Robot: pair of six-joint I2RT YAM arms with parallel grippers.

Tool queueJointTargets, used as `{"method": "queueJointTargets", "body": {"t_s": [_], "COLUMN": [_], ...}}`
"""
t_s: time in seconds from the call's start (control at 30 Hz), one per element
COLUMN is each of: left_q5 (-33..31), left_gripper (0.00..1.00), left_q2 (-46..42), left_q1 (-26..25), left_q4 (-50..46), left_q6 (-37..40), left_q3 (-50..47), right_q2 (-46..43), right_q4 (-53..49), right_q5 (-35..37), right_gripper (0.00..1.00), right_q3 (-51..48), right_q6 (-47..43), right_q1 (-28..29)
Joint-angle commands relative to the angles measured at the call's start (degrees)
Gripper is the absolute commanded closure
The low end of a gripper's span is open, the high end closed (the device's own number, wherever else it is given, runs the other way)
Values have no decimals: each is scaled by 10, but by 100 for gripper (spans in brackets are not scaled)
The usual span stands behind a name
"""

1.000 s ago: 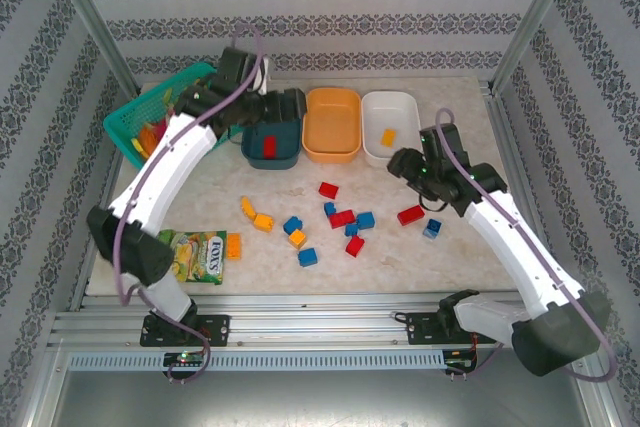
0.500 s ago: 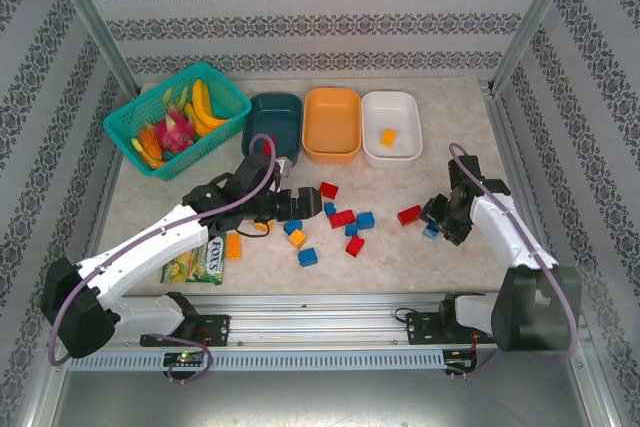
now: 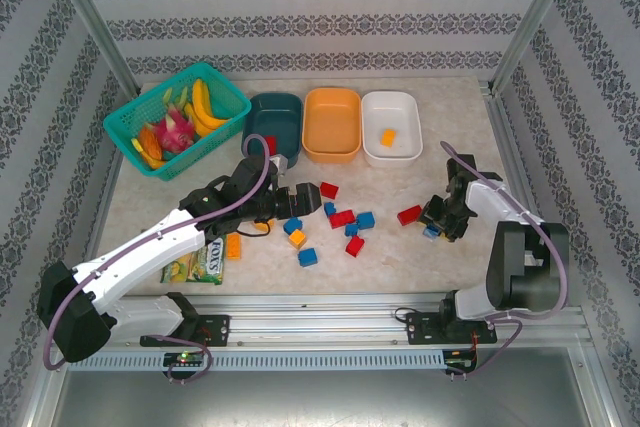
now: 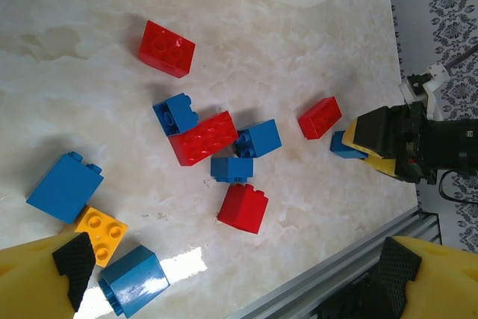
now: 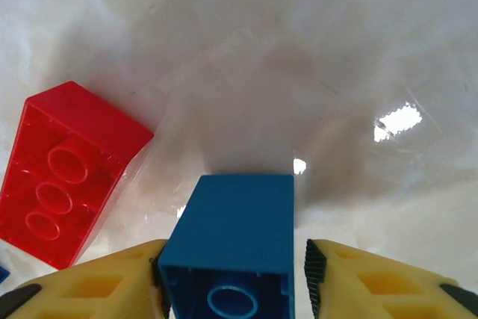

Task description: Sort the legos into containers by color

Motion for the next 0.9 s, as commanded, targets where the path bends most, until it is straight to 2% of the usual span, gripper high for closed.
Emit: {"method": "queueJointTargets", "body": {"t_s": [0.0, 0.2, 0.3, 0.43, 0.57, 0.73, 0.87], "left_q5": [-12, -13, -20, -37, -9, 30, 56], "left_gripper": [0, 1, 1, 0, 0, 0, 1], "left_q2": [-5, -2, -1, 15, 42, 100, 145], "left_q1": [-13, -14, -12, -2, 35, 99, 150], "left_q4": [25, 30, 25, -13, -29, -70, -89], "left_q6": [-8, -12, -18, -18, -19, -7, 7], "left_q3": [-6, -5, 6, 59, 117, 200, 251], "right_q2": [14, 3, -34, -98, -119, -46, 62], "right_q4": [8, 10, -7, -35, -34, -14, -12], "right_q5": [1, 6, 21, 58, 65, 76, 63], "right_gripper": [52, 67, 70, 72, 73, 73, 73], "right_q3": [17, 17, 20, 44, 94, 225, 336], "right_q6": [-20, -29, -28, -8, 34, 45, 41], "right_q1": [-6, -1, 19, 99, 187, 288, 316]}}
